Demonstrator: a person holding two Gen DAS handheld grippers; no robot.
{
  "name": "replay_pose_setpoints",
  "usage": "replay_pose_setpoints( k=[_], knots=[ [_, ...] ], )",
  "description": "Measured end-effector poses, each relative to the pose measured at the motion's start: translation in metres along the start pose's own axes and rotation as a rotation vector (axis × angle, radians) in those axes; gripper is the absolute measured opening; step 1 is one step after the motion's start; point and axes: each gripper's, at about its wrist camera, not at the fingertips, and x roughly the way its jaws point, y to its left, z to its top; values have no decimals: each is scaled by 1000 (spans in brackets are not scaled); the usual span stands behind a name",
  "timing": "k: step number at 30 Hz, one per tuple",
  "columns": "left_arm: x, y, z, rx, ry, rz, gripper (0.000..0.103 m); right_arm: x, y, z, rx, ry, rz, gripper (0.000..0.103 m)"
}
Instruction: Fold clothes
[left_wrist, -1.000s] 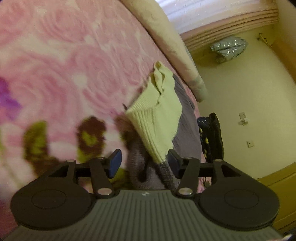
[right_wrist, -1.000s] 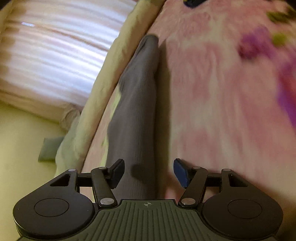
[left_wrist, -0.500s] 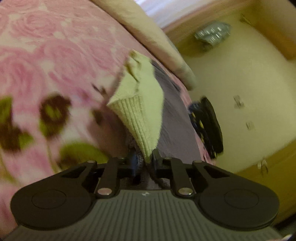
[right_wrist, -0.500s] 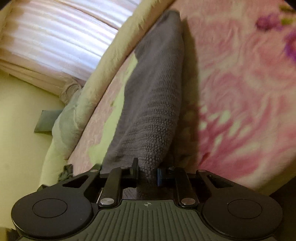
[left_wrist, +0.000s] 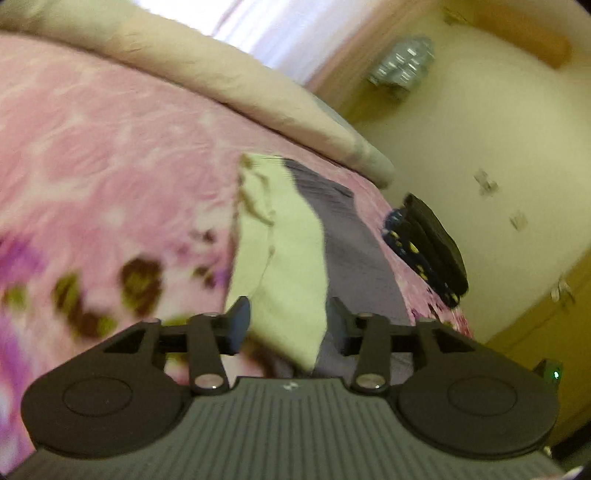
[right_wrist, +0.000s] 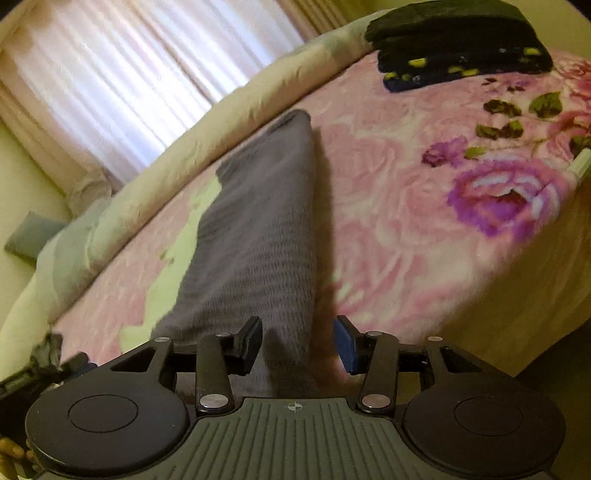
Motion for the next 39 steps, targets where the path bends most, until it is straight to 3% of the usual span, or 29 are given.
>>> replay_pose_setpoints(
  k=[4,6,7,9,15,18,21,22,26,28,32,33,37,39],
  knots=[
    [42,6,14,31,80,20,41,10,-6,9,84,24,2,46],
    [55,11,12,35,122,17,36,9,-10,9,95,28,11,46],
    [59,14,9,34,143,7,28,9,-11,8,96,27,15,46],
    [61,14,-1,50,164,-13,3,9,-13,8,94,28,22,46],
    [19,13,-17,84,-6,7,3,12,-9,6,27,54,-10,46],
    [42,17,-35,104,103,100,4,16,-3,4,-33,65,-38,46],
    [41,5,-37,140,77,143,5,17,6,5,-94,76,-82,46],
    [36,1,-34,138,61,164,11,16,9,5,-114,71,-97,46],
    [7,-22,-24,152,-40,186,12,-3,27,-1,-229,-41,-128,46],
    [5,-37,-22,171,-33,174,17,-7,39,-4,-302,-92,-143,46],
    [35,-64,-39,276,54,175,17,4,61,-13,-397,-117,-141,46],
    [44,-69,-46,304,85,190,17,10,63,-17,-421,-107,-144,46],
    [41,-77,-62,294,86,256,17,37,62,-36,-516,-30,-200,46],
    [40,-82,-70,290,87,289,17,34,60,-33,-486,-17,-193,46]
  ],
)
